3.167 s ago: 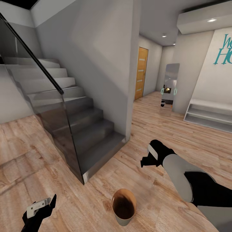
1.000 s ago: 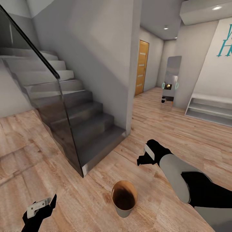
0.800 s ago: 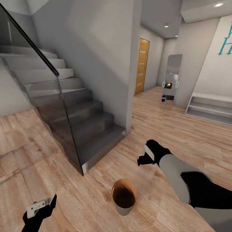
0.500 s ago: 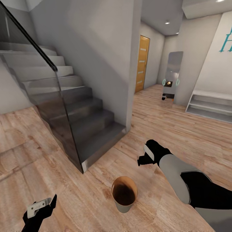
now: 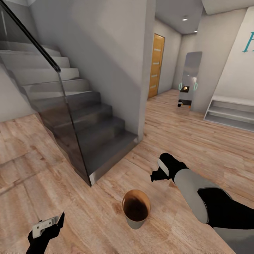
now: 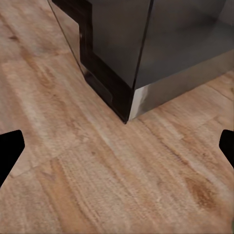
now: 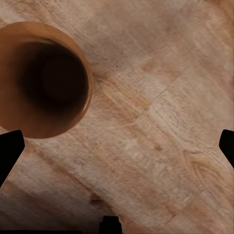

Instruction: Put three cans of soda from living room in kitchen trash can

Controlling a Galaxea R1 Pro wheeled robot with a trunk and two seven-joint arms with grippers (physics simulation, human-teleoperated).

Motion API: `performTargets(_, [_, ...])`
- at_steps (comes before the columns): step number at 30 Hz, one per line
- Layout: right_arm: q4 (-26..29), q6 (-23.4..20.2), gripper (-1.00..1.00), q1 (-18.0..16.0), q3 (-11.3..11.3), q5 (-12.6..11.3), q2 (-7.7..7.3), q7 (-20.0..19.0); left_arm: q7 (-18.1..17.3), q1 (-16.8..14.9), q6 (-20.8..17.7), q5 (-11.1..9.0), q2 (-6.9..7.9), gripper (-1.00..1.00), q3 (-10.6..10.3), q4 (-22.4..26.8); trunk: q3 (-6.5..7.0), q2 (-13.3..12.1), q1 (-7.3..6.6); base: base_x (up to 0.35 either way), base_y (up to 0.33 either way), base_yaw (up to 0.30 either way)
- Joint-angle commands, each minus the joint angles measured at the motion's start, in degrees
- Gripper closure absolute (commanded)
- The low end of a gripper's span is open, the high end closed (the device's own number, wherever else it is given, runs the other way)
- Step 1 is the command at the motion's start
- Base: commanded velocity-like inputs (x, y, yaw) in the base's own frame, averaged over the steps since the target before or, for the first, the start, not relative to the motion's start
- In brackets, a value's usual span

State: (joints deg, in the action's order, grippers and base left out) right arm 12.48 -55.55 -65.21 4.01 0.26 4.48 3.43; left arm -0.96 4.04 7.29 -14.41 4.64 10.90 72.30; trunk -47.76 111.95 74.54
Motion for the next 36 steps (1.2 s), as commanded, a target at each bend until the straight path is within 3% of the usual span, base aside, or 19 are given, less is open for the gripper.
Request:
performTargets(1, [0.00,0.00,-1.00,0.00,0.01,0.00,0.00,0.00,0.00,0.00,0.00,0.00,-0.01,-1.00,-0.02,0.01,-0.09,0.00,0.00,0.000,0.000,0.000])
performTargets(18, [0.00,0.00,-1.00,0.00,0.04,0.00,0.00,0.00,0.02,0.00,0.00,0.00,-0.04,-1.00,-0.08,0.03,-1.57,0.00,0.00,0.000,0.000,0.000])
performTargets(36, [0.00,0.05,-1.00,0.04,0.04,0.07,-0.02,0.00,-0.01,0.00,-0.03,0.00,0.02,-1.00,-0.09,-0.09,-6.37,7.22,3.95,0.000,0.000,0.000])
